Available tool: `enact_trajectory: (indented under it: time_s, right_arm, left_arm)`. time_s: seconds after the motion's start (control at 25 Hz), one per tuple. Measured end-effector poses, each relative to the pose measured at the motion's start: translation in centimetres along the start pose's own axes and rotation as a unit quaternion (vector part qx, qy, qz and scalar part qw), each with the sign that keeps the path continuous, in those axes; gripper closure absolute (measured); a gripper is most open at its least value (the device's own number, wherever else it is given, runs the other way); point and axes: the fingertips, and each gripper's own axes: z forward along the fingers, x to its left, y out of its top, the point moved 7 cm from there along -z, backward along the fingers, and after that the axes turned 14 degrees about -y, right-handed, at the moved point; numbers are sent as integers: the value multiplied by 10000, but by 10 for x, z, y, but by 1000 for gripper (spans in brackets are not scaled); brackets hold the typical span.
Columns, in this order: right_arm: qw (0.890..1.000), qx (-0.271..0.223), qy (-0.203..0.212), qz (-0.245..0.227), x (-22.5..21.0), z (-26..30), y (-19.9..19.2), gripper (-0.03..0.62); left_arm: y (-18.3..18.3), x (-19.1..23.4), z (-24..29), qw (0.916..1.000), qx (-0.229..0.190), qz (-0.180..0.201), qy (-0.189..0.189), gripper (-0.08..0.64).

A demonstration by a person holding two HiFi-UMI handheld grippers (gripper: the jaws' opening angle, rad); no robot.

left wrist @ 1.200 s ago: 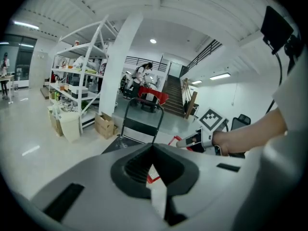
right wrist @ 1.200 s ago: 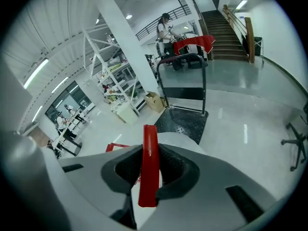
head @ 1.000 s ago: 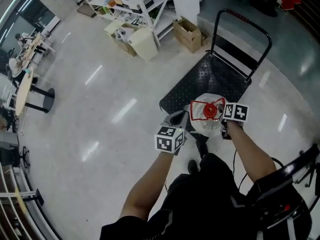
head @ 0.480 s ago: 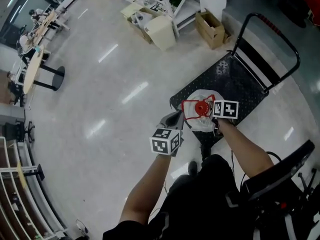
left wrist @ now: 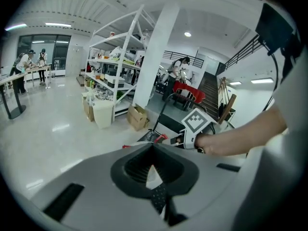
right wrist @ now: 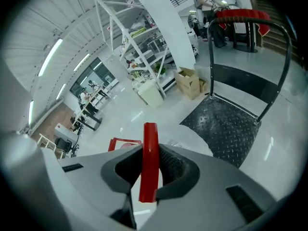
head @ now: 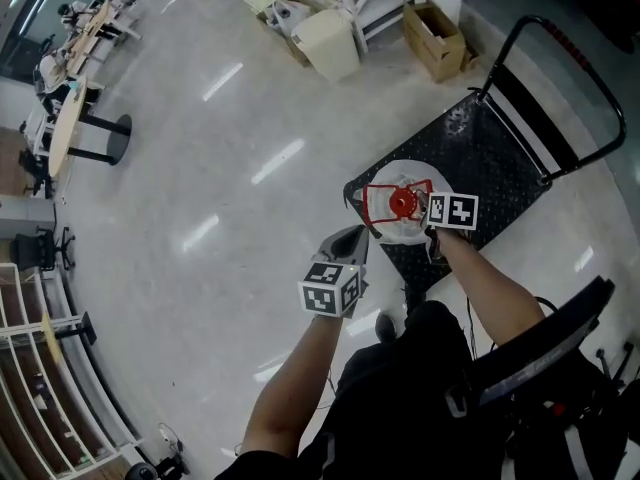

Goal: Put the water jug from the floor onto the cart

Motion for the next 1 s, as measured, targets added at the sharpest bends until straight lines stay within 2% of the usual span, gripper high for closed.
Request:
enact_trajectory:
  time_s: [0.2,0.4,0.56,0.68,0.8,1.0]
  right_arm:
    - [9993,14,-95,355,-20,7,11,517]
    - [9963,27,-460,723,-58,9,11,517]
    - [9965,102,-453,693,-72,12,11,517]
    - [9979,-51,-482,437,-79,5,17,514]
    - [9972,-256,-561,433,-84,-13,24,495]
    - [9924,-1014,-590,366,-70,-74,38,495]
  left_arm:
    - [1,3,15,9999,132,14,-49,565]
    - [5,-5,24,9995,219,121,-209,565]
    - [12,-11,27,9990,285,231,-260,565]
    - [19,-21,30,9982,316,360,-353,565]
    - [29,-27,23,9974,230,516,-441,565]
    - [49,-38,3,9928,-161,882,-800,565]
